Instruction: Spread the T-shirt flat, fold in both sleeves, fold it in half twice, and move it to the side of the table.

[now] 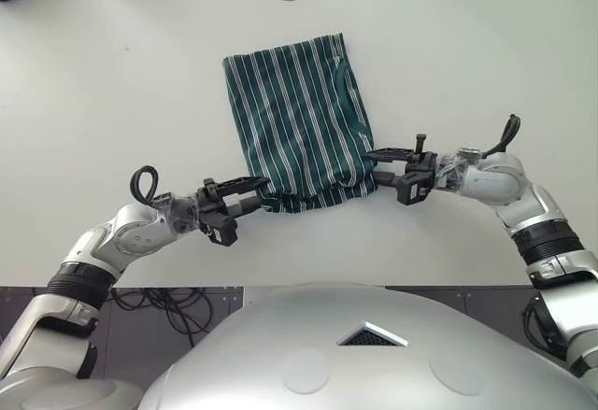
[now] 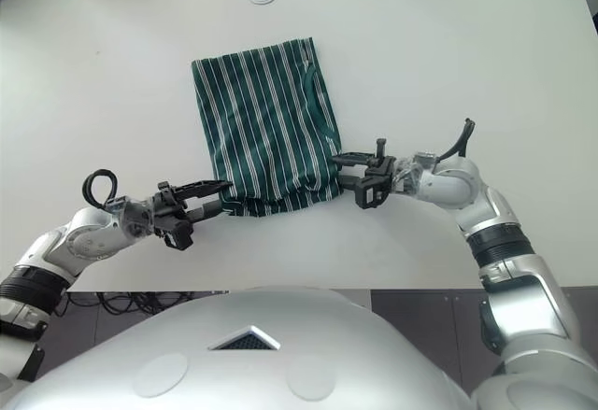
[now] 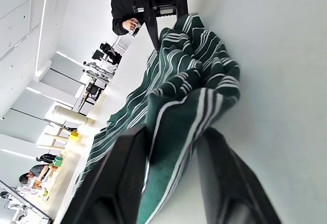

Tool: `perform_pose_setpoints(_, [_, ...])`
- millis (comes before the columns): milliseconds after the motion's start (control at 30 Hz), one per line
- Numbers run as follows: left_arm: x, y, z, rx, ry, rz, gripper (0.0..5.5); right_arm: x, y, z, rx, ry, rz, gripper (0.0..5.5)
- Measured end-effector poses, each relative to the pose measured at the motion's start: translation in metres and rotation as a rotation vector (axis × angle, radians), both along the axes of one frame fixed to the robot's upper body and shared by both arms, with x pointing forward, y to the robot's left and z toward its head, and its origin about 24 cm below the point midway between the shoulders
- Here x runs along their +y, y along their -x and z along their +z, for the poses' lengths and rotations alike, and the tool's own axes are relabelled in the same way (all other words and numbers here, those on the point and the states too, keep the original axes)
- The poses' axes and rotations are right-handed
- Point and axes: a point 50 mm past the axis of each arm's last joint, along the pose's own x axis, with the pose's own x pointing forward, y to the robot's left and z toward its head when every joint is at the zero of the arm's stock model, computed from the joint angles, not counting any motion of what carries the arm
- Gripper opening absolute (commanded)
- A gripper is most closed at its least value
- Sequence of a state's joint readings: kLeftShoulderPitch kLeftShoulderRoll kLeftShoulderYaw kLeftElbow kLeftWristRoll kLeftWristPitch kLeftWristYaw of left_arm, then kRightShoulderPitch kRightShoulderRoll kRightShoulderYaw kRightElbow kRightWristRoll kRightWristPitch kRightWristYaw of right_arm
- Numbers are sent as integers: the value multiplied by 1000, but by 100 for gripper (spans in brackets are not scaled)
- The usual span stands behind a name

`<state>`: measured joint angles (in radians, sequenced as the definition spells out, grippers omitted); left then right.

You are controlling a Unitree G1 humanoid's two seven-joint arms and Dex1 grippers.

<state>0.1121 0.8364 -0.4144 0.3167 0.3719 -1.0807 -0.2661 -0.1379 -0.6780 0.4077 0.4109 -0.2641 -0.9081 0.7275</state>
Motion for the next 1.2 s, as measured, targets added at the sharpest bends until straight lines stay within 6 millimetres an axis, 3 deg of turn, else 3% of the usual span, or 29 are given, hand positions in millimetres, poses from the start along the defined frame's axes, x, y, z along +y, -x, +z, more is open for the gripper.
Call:
perform_pose_setpoints(200, [-2, -5, 2, -17, 11, -3, 72, 0, 3, -4, 16, 3, -2, 5])
perform_pose_setpoints(367, [-2, -6, 4, 45, 27, -13, 27, 1, 9, -4, 135, -59, -33, 0])
perform_pose_setpoints(467, [-2, 16, 6, 332, 49, -40, 3, -1, 28, -1, 356, -124, -34, 0])
perform_pose_setpoints(533, [4, 43, 7, 628, 16, -88, 0, -8, 47, 6, 575, -161, -19, 0])
perform_pose_setpoints(633, [10, 72, 32, 998, 24, -223, 0, -12, 72, 28, 896, -255, 72, 0])
perform_pose_setpoints(700, [9, 68, 45, 1034, 57, -242, 0, -16, 72, 41, 943, -274, 79, 0])
perform_pose_setpoints(833, [8, 53, 46, 977, 117, -172, 0, -18, 65, 45, 921, -297, 23, 0])
perform_pose_setpoints(1200, [36, 5, 40, 840, 292, 101, 0, 9, 12, 32, 674, -493, -235, 0])
